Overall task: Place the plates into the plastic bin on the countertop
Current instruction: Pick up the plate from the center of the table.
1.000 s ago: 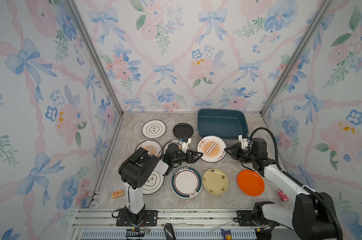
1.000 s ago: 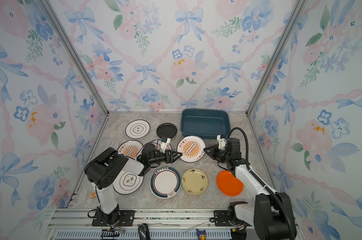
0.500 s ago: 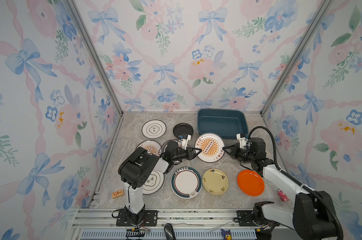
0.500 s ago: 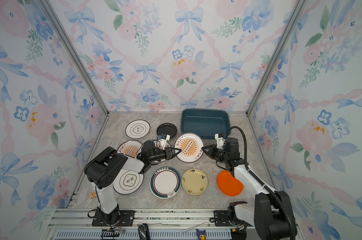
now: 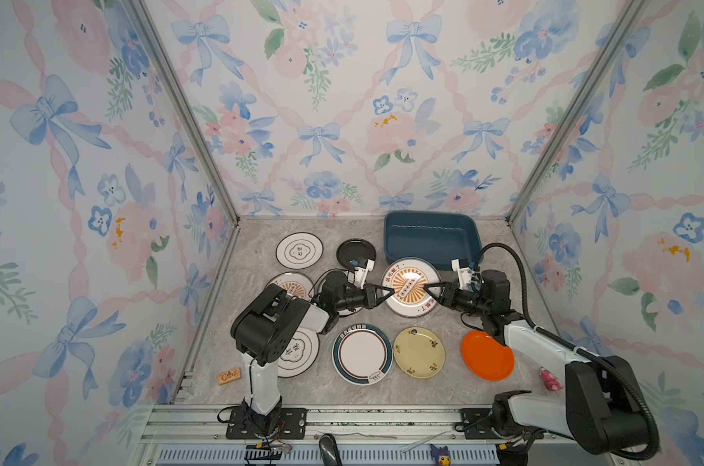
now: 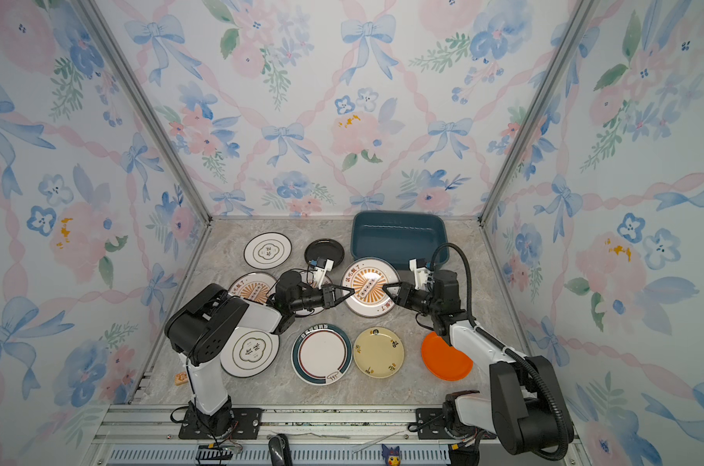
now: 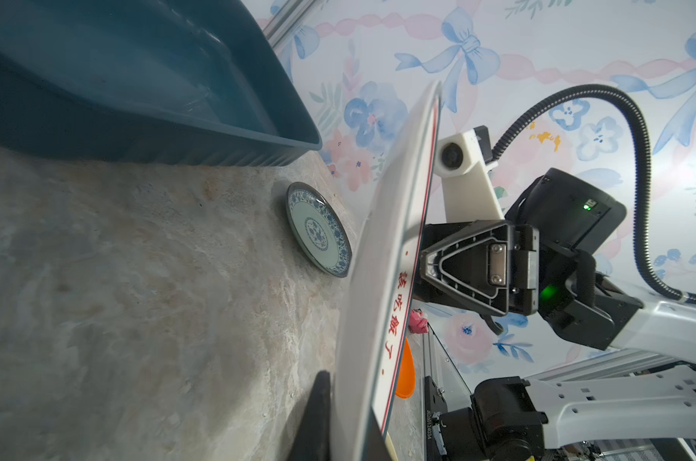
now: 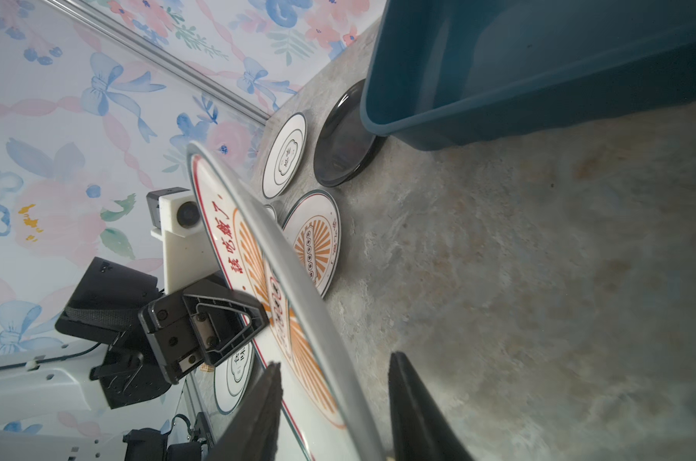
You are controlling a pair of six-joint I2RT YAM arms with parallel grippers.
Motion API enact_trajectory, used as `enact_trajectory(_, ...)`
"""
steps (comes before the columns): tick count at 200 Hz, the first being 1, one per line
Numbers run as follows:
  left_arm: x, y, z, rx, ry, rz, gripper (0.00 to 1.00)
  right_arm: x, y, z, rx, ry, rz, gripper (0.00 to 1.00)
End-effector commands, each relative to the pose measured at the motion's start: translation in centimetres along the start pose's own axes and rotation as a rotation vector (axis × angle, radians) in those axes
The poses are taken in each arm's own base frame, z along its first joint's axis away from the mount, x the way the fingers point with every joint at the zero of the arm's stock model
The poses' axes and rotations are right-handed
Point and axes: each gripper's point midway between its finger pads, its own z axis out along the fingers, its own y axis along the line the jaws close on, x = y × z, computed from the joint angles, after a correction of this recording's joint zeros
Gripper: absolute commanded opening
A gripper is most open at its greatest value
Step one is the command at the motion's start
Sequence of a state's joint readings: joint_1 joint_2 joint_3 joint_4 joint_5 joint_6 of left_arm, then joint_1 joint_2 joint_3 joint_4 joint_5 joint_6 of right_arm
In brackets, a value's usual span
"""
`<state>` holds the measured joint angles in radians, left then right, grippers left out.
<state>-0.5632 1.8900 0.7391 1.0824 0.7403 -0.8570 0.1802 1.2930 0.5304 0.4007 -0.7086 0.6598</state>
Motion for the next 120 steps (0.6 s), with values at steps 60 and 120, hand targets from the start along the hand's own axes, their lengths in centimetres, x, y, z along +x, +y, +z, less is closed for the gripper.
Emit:
enact_trajectory(60, 0.3, -1.3, 0.3, 0.057, 0.024, 0.046, 0.02, 0.3, 2.7, 1.6, -0.229, 0.001, -0.048, 0.07)
enact_trajectory(120, 0.0, -0.9, -1.6, 0.017, -0.008, 0.044, 0.38, -0.8, 0.2, 2.1, -0.028, 0.025, -0.040, 0.00)
